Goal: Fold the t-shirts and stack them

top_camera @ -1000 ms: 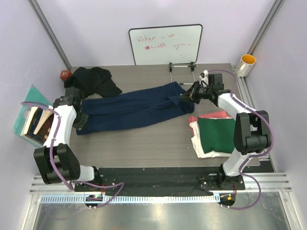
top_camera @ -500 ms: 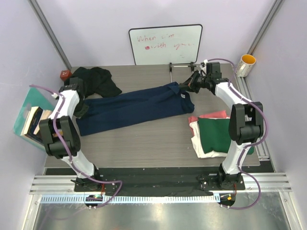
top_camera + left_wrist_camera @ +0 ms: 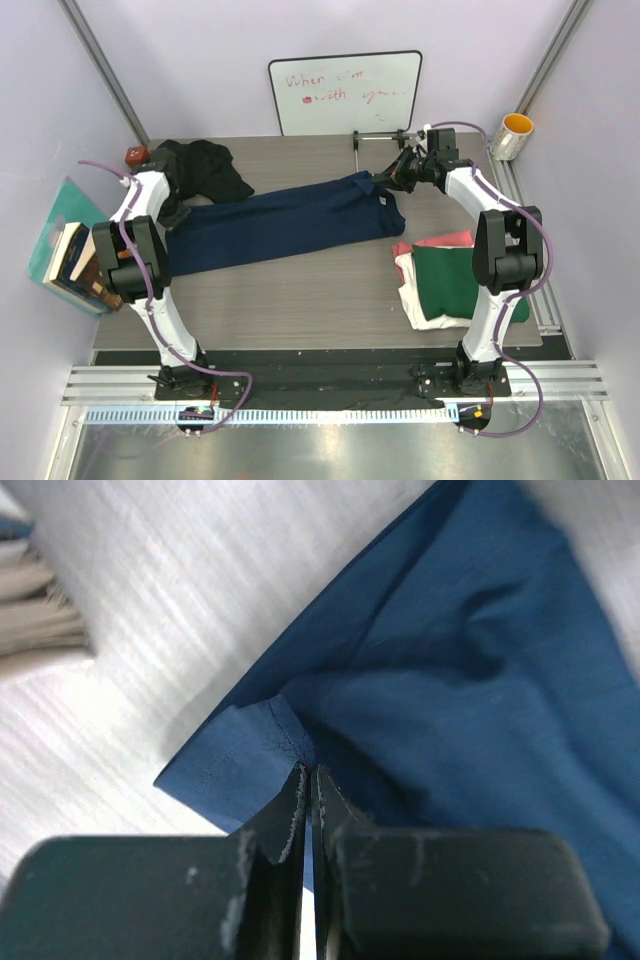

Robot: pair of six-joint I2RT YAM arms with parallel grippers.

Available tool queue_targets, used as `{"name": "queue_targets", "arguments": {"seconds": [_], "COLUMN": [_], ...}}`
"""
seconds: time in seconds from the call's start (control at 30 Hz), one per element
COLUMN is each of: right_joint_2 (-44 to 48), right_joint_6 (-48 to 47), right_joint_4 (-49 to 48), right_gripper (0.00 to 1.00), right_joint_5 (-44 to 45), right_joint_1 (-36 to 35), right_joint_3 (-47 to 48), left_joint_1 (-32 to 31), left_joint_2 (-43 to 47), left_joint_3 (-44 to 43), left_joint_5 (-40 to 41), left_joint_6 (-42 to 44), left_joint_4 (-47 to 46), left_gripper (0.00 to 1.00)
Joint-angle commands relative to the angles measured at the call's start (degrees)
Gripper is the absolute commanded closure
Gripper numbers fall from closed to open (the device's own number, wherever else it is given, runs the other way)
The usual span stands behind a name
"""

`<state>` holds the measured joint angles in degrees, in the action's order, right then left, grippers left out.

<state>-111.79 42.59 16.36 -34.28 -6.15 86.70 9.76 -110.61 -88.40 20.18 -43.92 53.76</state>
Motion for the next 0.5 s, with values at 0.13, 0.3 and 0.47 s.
{"name": "queue_targets", "arguments": {"seconds": [0.13,0.3,0.47], "right_joint_2": [-0.71,-1.59,-2.47], "right_joint_6": [-0.58,-0.58,-0.66], "right_joint_4": [-0.81,-0.72,-0.19], "right_gripper": [0.99,0.99,0.99], "right_joint_5": [0.97,1.15,1.23], "right_joint_1": [0.0,-0.18,-0.18], "right_joint_3": [3.83,3.92,4.01], "left_joint_1": [0.08,-0.27,-0.71], "left_joint_2": [-1.36,-3.38,-5.14], "left_joint_3": [-4.06,-5.29,-6.08], "left_joint_5": [0.03,-0.58,-0.41], "left_joint_6": [2.26,2.79,3.4], "left_joint_4": [-0.5,-0.14,0.21], "left_gripper": [1.0,1.0,1.0]}}
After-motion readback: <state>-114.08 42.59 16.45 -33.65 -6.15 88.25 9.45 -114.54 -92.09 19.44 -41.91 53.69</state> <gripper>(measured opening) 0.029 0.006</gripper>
